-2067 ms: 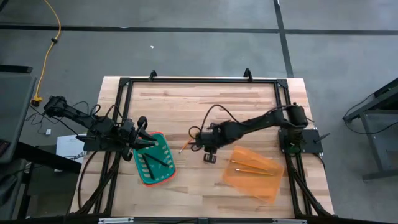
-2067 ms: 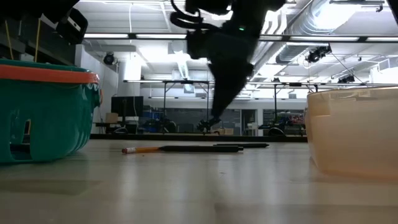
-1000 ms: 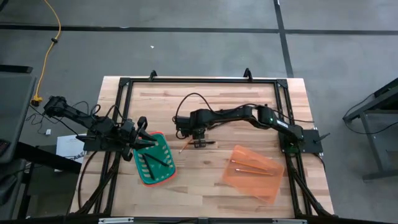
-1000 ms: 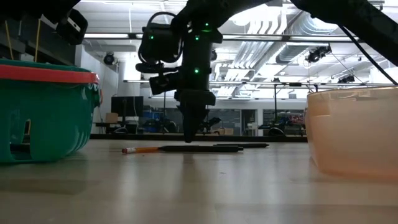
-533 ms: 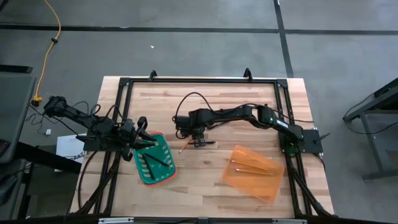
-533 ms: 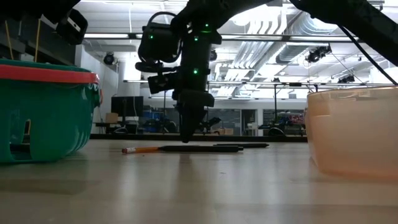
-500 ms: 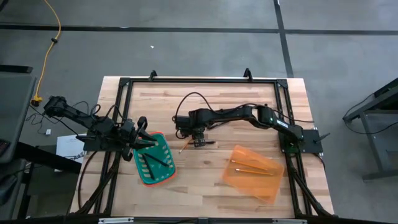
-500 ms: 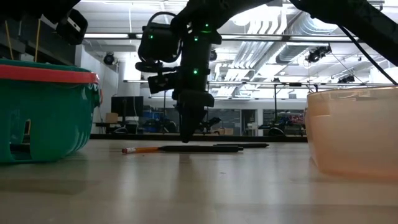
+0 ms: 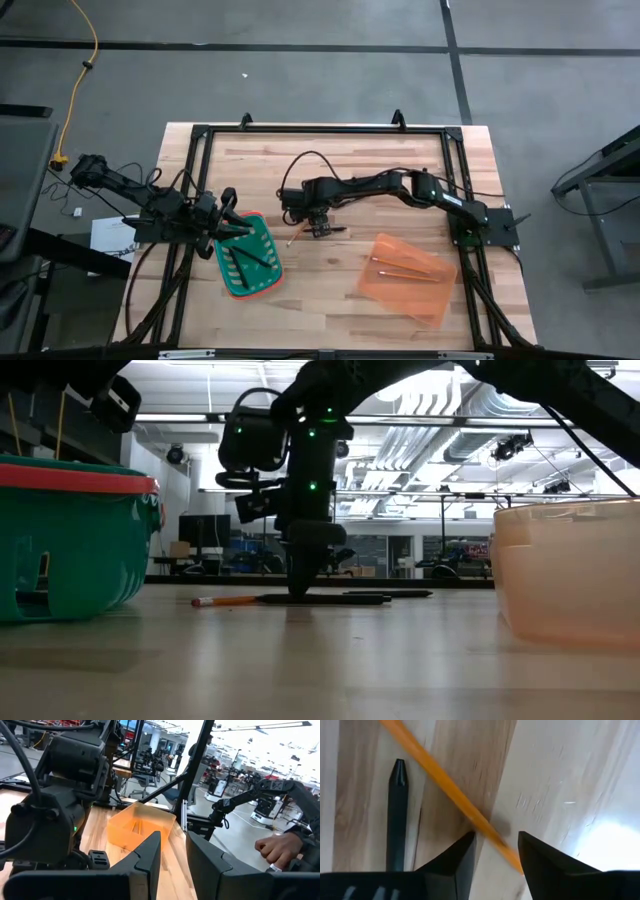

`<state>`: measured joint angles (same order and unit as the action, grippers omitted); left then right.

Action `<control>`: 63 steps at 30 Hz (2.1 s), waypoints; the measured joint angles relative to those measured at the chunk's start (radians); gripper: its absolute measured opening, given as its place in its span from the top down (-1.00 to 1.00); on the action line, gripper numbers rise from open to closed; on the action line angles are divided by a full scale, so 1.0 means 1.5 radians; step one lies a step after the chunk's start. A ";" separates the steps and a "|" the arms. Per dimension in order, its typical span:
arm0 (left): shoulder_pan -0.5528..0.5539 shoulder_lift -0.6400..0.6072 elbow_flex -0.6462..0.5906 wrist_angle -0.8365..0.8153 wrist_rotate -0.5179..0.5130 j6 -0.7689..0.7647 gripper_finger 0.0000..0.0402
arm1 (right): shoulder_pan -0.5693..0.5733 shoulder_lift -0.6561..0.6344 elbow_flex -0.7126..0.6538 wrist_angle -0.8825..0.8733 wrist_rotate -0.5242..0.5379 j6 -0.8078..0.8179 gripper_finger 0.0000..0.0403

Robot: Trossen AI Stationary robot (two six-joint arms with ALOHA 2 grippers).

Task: Sort pens & pencils
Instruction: Put the pencil into the orange bin

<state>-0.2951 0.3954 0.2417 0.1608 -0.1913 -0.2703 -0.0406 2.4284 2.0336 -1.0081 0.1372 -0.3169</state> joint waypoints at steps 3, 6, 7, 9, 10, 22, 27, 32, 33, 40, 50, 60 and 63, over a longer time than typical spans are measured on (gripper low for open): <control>0.000 0.000 0.000 -0.001 0.000 0.000 0.60 | 0.000 0.001 0.000 0.000 0.000 -0.002 0.31; 0.000 0.000 0.000 -0.003 0.000 0.000 0.60 | 0.000 0.001 0.000 0.001 -0.003 0.001 0.34; 0.000 0.000 0.000 -0.003 0.000 0.000 0.60 | 0.000 0.002 0.000 0.000 -0.006 0.002 0.36; 0.000 0.000 0.000 -0.004 0.000 0.000 0.60 | 0.000 0.002 -0.001 -0.001 -0.015 0.015 0.40; 0.000 0.000 0.000 -0.004 0.000 0.000 0.60 | -0.001 0.002 -0.001 -0.002 -0.021 0.018 0.43; 0.000 0.000 0.000 -0.004 0.000 0.000 0.60 | -0.016 0.003 -0.001 -0.022 -0.075 0.088 0.84; 0.000 0.000 0.000 -0.004 0.000 0.000 0.60 | -0.019 0.003 -0.001 -0.027 -0.097 0.106 0.97; 0.000 0.000 0.000 -0.004 0.000 0.000 0.60 | -0.018 0.000 -0.002 -0.028 -0.094 0.115 0.98; 0.000 0.000 0.000 -0.004 0.000 0.000 0.60 | -0.018 -0.002 -0.002 -0.028 -0.092 0.122 0.98; 0.000 0.000 0.000 -0.004 0.000 0.000 0.60 | -0.018 -0.039 -0.008 -0.082 -0.063 0.169 0.99; 0.000 0.000 0.000 -0.004 0.000 0.000 0.60 | -0.001 -0.115 -0.004 -0.207 -0.052 0.259 0.99; 0.000 0.000 0.000 -0.004 0.000 0.000 0.60 | 0.054 -0.153 -0.004 -0.329 -0.056 0.314 0.99; 0.000 0.000 0.000 -0.004 0.000 0.000 0.60 | 0.081 -0.167 -0.003 -0.352 -0.057 0.330 0.99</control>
<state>-0.2951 0.3954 0.2417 0.1551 -0.1914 -0.2704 0.0816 2.1778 2.0289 -1.5362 0.0511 0.1776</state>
